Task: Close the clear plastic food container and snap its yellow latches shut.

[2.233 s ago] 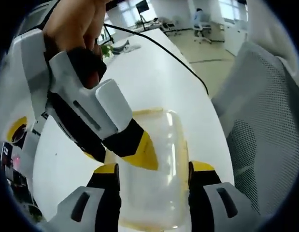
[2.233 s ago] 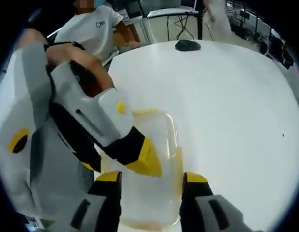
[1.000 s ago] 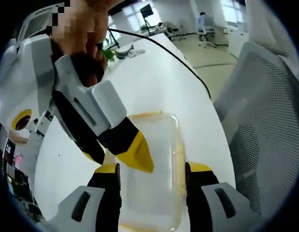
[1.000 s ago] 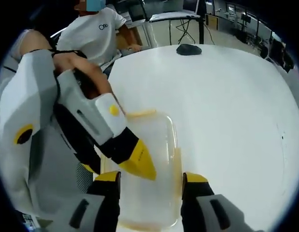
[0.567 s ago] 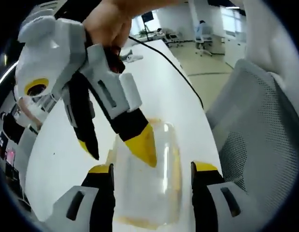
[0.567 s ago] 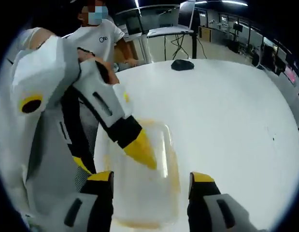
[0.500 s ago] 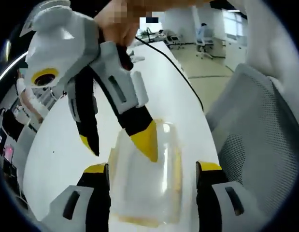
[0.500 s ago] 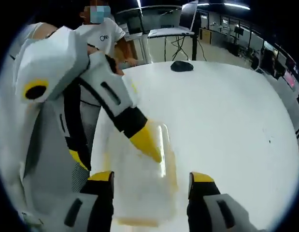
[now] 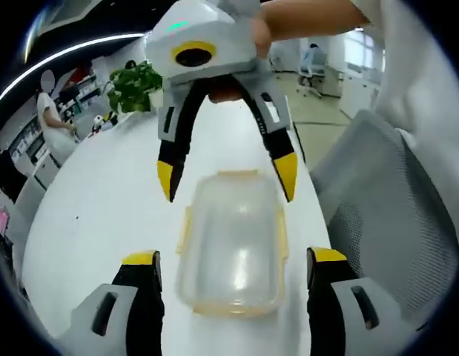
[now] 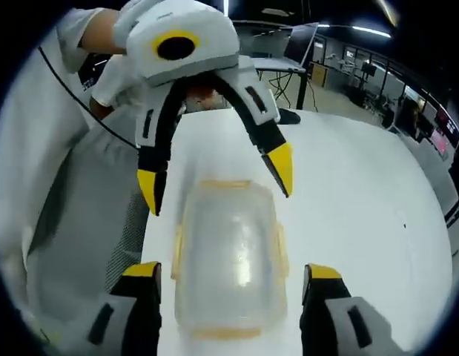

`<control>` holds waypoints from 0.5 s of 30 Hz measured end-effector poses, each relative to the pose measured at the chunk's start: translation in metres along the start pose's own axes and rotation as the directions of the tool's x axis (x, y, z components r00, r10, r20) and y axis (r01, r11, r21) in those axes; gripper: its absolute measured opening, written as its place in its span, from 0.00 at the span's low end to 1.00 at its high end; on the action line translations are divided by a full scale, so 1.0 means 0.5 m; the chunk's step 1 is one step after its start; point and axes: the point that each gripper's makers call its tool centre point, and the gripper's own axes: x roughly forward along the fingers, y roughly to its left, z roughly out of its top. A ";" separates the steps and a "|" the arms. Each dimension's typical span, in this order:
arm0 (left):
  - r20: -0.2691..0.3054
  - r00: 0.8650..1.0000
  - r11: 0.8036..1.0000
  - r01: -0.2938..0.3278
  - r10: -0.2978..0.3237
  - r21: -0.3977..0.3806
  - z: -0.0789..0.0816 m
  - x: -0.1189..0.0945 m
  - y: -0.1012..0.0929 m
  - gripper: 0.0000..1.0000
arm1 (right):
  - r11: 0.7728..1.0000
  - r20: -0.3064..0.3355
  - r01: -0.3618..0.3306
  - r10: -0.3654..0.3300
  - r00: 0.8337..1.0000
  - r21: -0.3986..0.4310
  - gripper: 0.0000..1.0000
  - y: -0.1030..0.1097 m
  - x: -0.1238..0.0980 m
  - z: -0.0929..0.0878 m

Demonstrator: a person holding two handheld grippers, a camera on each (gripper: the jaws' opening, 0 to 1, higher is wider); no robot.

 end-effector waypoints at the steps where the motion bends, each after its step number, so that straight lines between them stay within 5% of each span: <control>1: -0.003 1.000 1.000 0.006 -0.006 -0.004 -0.004 0.000 -0.001 0.82 | 1.000 0.003 0.015 -0.015 1.000 -0.004 0.82 -0.001 -0.001 -0.005; 8: -0.054 0.999 1.000 0.005 -0.005 -0.007 -0.048 0.014 0.001 0.91 | 0.998 -0.033 0.065 -0.065 0.997 0.001 0.84 -0.001 0.004 -0.059; 13: -0.074 0.997 1.000 0.004 -0.004 0.004 -0.074 0.035 -0.004 0.87 | 0.989 -0.112 0.089 -0.102 0.989 -0.117 0.78 0.001 0.019 -0.087; 15: -0.088 0.996 1.000 0.005 -0.004 0.014 -0.084 0.042 -0.006 0.84 | 0.994 -0.110 0.076 -0.085 0.990 -0.084 0.79 0.007 0.031 -0.088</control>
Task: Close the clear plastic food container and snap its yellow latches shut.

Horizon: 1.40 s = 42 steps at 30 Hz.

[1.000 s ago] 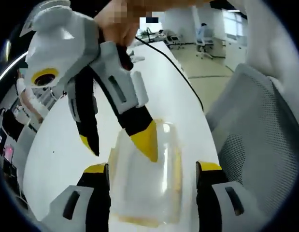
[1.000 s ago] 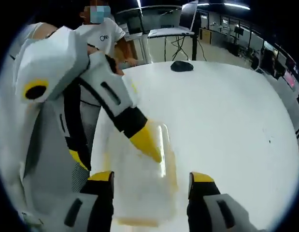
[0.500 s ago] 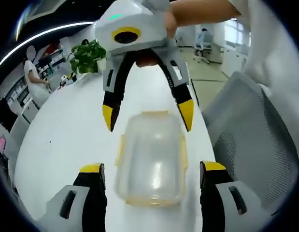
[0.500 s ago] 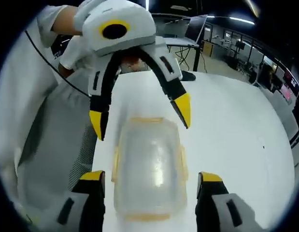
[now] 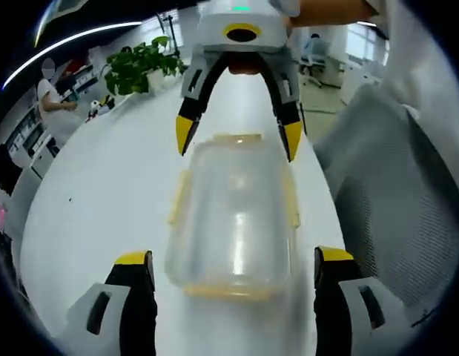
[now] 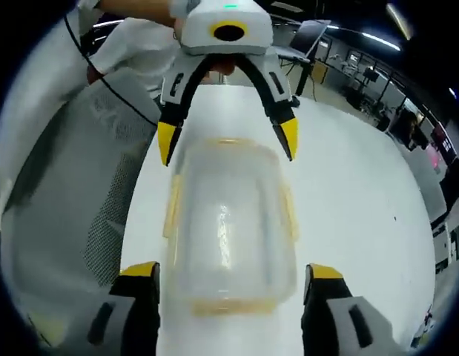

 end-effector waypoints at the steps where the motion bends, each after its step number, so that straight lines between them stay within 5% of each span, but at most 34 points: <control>1: 0.001 1.000 1.000 -0.001 0.001 0.017 -0.001 0.004 -0.001 0.82 | 1.000 -0.005 0.002 -0.002 1.000 0.000 0.79 -0.001 0.003 -0.002; 15: -0.009 1.000 1.000 -0.011 0.011 0.019 -0.021 -0.007 0.006 0.76 | 1.000 0.020 0.008 -0.008 1.000 0.006 0.74 -0.004 0.017 0.023; 34: -0.060 0.998 0.999 -0.036 0.035 -0.015 -0.175 -0.123 0.006 0.76 | 0.999 0.001 -0.002 0.002 1.000 -0.044 0.74 0.002 0.114 0.191; 42: -0.078 0.997 1.000 -0.029 0.028 -0.010 -0.186 -0.129 0.006 0.76 | 0.999 -0.014 -0.005 0.004 1.000 -0.044 0.74 0.002 0.118 0.195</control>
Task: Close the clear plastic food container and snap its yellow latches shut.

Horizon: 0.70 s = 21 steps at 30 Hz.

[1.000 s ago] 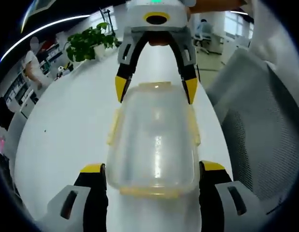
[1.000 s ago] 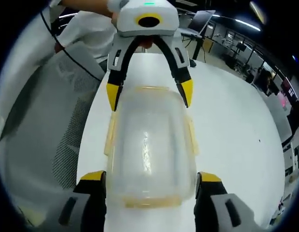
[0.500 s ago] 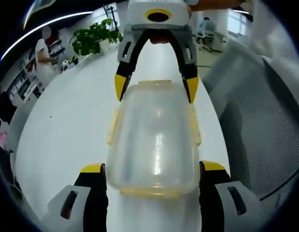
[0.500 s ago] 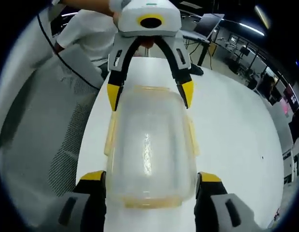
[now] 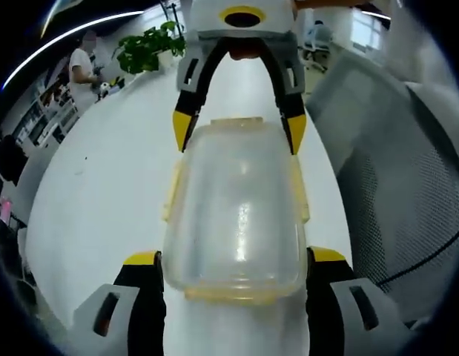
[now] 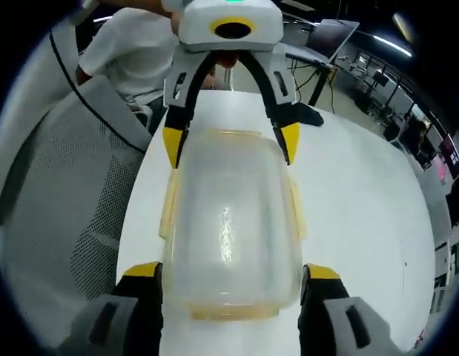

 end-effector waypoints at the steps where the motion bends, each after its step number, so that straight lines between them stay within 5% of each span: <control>1: 0.000 1.000 1.000 0.000 0.000 0.002 0.000 0.000 0.000 0.76 | 1.000 0.002 0.000 0.000 1.000 0.000 0.74 -0.001 0.000 0.000; 21: -0.013 1.000 1.000 0.004 -0.004 0.016 -0.003 0.011 0.104 0.76 | 1.000 -0.009 0.007 -0.007 1.000 0.008 0.74 -0.104 0.009 -0.004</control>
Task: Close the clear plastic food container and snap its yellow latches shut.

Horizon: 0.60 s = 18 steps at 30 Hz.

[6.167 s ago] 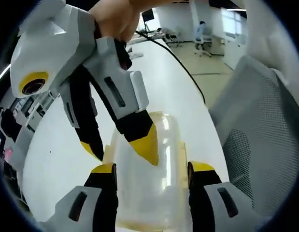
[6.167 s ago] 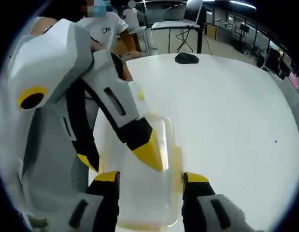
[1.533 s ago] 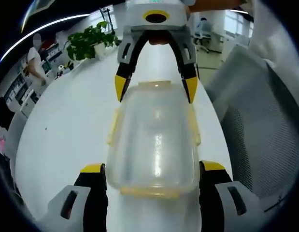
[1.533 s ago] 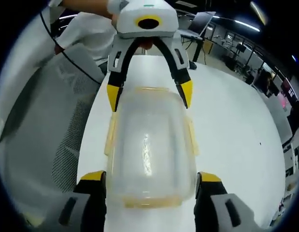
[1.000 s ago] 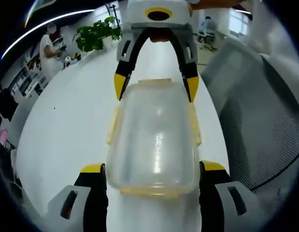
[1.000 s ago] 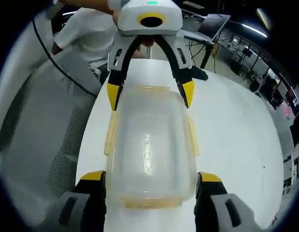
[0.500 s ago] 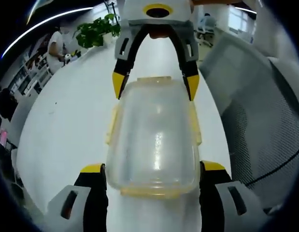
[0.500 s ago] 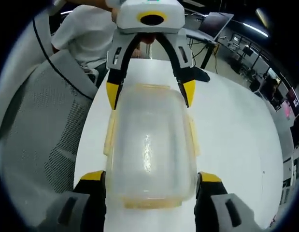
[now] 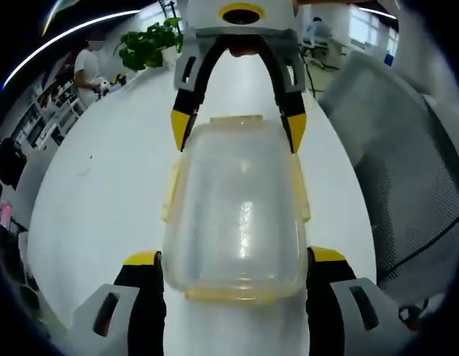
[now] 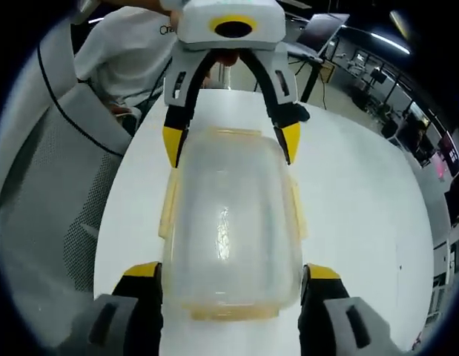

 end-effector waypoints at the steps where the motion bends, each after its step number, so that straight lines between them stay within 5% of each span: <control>1: 0.002 1.000 1.000 0.000 0.000 -0.001 0.001 0.001 0.008 0.76 | 1.000 0.000 0.000 0.000 1.000 0.000 0.74 -0.006 0.000 -0.001; 18: -0.029 1.000 1.000 0.008 -0.007 0.017 0.001 0.014 0.125 0.76 | 1.000 0.010 0.004 -0.004 1.000 0.004 0.75 -0.124 0.007 -0.005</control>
